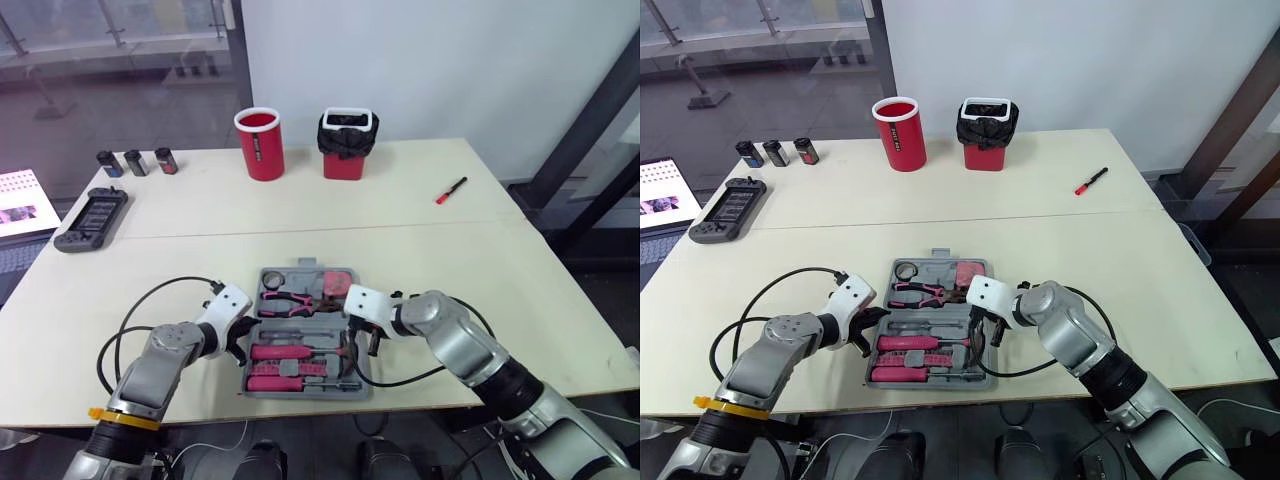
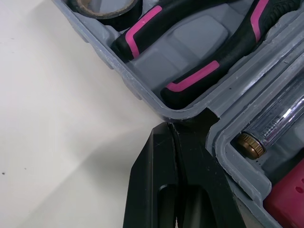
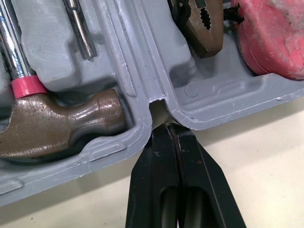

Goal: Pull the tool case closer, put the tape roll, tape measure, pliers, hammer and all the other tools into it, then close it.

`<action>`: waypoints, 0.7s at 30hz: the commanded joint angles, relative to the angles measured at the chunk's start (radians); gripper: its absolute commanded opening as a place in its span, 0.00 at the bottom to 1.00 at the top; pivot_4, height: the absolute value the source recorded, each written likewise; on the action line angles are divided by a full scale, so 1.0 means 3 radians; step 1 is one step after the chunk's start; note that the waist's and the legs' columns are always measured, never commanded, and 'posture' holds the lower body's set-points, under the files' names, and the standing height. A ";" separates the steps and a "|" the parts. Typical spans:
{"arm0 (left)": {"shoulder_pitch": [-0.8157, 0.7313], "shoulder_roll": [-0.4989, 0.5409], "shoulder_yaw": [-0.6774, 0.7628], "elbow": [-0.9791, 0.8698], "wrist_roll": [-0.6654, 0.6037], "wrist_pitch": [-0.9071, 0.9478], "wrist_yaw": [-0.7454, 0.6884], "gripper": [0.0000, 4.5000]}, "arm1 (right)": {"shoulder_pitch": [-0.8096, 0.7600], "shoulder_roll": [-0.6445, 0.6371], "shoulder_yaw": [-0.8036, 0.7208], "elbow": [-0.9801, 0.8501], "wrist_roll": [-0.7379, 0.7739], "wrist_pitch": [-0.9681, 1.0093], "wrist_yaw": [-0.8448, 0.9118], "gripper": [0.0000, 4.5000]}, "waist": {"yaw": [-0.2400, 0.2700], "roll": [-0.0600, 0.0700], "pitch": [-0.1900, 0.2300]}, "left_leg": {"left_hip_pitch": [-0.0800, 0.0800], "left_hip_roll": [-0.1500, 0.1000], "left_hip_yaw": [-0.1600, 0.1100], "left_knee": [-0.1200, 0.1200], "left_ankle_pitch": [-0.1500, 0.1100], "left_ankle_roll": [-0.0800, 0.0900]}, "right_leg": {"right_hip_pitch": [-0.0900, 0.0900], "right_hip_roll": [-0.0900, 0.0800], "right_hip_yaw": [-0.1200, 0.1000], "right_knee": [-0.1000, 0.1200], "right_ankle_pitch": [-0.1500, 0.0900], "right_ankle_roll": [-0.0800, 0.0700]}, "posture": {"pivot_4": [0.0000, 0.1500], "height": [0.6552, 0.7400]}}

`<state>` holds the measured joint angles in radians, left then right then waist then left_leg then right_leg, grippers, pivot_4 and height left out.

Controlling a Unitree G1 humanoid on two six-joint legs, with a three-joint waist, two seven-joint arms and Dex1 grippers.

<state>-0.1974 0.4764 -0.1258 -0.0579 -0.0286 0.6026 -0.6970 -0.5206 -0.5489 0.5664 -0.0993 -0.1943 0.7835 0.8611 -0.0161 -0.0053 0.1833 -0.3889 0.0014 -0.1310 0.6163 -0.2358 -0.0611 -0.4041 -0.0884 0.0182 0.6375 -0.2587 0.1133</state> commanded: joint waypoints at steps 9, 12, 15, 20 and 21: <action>0.0180 -0.0183 -0.0457 -0.0203 -0.0140 0.0154 -0.0271 0.00 | 0.0136 0.0073 0.0105 -0.0317 0.0085 0.0004 0.0125 0.01 | 0.0002 0.0012 -0.0015 | 0.0000 0.0000 0.0001 -0.0008 0.0000 0.0000 | 0.0003 0.0000 -0.0001 -0.0014 0.0000 0.0000 | 1.00 0.98; 0.0175 -0.0196 -0.0446 -0.0220 -0.0139 0.0196 -0.0253 0.00 | 0.0078 0.0131 0.0076 -0.0196 0.0055 -0.0086 0.0071 0.01 | 0.0000 0.0011 -0.0016 | 0.0000 0.0000 0.0001 -0.0007 0.0000 0.0000 | 0.0004 0.0000 -0.0001 -0.0014 -0.0001 -0.0002 | 1.00 0.98; 0.0180 -0.0196 -0.0425 -0.0258 -0.0147 0.0252 -0.0235 0.00 | 0.0022 0.0174 0.0057 -0.0112 0.0047 -0.0120 0.0076 0.01 | -0.0006 0.0011 -0.0019 | 0.0004 0.0000 0.0001 -0.0006 0.0000 0.0000 | 0.0008 0.0000 -0.0001 -0.0015 -0.0001 -0.0004 | 1.00 0.98; 0.0209 -0.0189 -0.0390 -0.0316 -0.0159 0.0312 -0.0219 0.00 | -0.0028 0.0195 0.0043 -0.0050 0.0040 -0.0141 0.0115 0.01 | -0.0011 0.0010 -0.0019 | 0.0024 0.0000 0.0001 -0.0006 0.0000 0.0000 | 0.0026 0.0000 0.0000 -0.0015 -0.0012 -0.0001 | 1.00 0.98; 0.0225 -0.0183 -0.0388 -0.0334 -0.0158 0.0322 -0.0217 0.00 | -0.0031 0.0191 0.0048 -0.0045 0.0039 -0.0146 0.0127 0.01 | -0.0011 0.0010 -0.0019 | 0.0027 0.0000 0.0001 -0.0006 0.0000 0.0000 | 0.0028 0.0000 0.0000 -0.0015 -0.0013 -0.0001 | 1.00 0.98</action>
<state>-0.1576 0.4687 -0.1270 -0.1290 -0.0287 0.6877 -0.7129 -0.5086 -0.5402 0.5500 -0.0827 -0.2042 0.7814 0.8824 -0.0194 -0.0022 0.1775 -0.3799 0.0015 -0.1308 0.6143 -0.2359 -0.0613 -0.3951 -0.0884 0.0181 0.6329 -0.2627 0.1130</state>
